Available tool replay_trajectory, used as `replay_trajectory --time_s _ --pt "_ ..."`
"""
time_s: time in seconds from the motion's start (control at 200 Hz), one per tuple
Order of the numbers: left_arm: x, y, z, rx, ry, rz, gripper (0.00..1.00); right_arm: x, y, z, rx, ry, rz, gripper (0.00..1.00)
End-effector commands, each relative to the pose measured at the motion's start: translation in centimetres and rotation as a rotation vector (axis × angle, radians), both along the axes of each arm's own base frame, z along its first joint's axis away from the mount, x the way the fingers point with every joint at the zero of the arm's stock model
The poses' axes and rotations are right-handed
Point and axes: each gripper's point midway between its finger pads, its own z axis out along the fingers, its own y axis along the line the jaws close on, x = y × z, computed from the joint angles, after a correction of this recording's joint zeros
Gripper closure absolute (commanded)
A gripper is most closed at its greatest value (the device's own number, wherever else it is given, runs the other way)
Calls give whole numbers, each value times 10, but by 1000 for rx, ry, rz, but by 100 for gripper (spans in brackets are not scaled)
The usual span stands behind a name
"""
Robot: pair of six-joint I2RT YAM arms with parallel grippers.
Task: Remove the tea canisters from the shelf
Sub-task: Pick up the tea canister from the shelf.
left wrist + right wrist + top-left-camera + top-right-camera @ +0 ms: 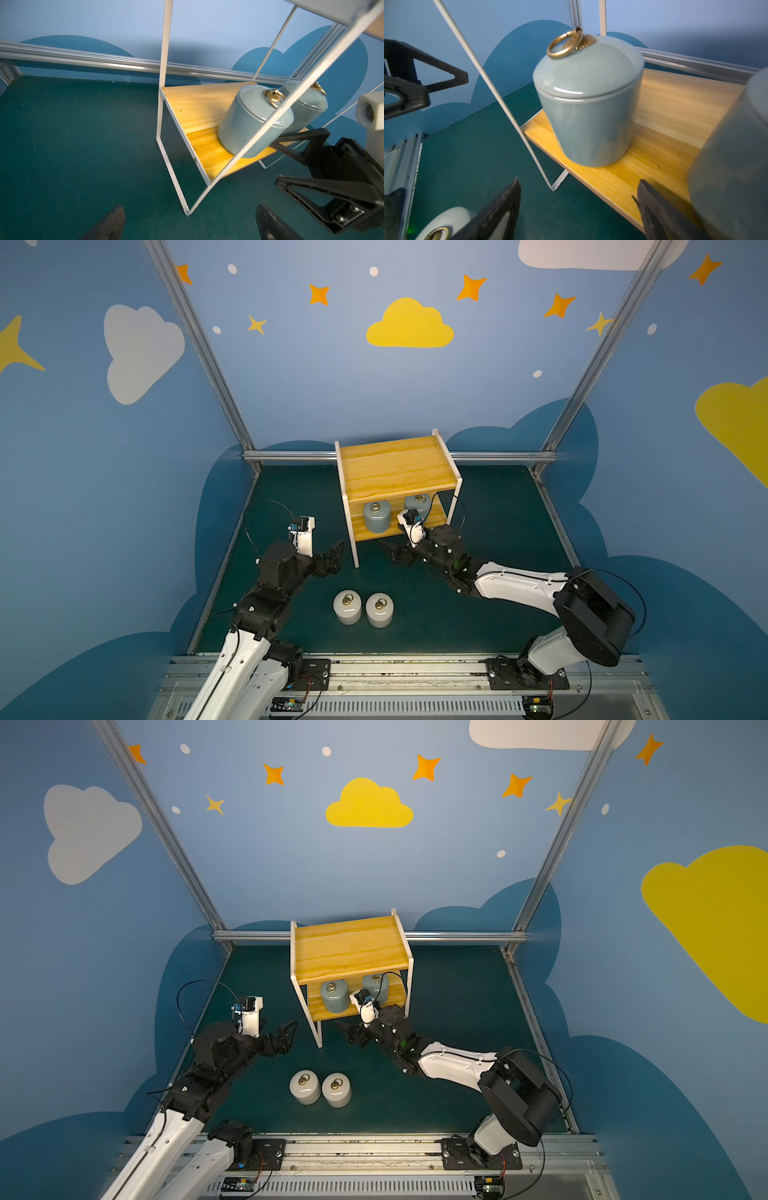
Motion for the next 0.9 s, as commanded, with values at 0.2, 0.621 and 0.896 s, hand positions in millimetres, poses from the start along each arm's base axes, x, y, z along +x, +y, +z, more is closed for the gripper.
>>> replay_trajectory --time_s 0.2,0.621,0.896 --pt "-3 0 1 8 -15 -11 0 16 16 26 81 -91 -39 11" --pt "-3 1 0 10 -14 -13 0 23 25 20 69 -121 -68 10" --pt "-2 1 -2 11 -8 -14 0 27 28 16 81 -132 -73 9"
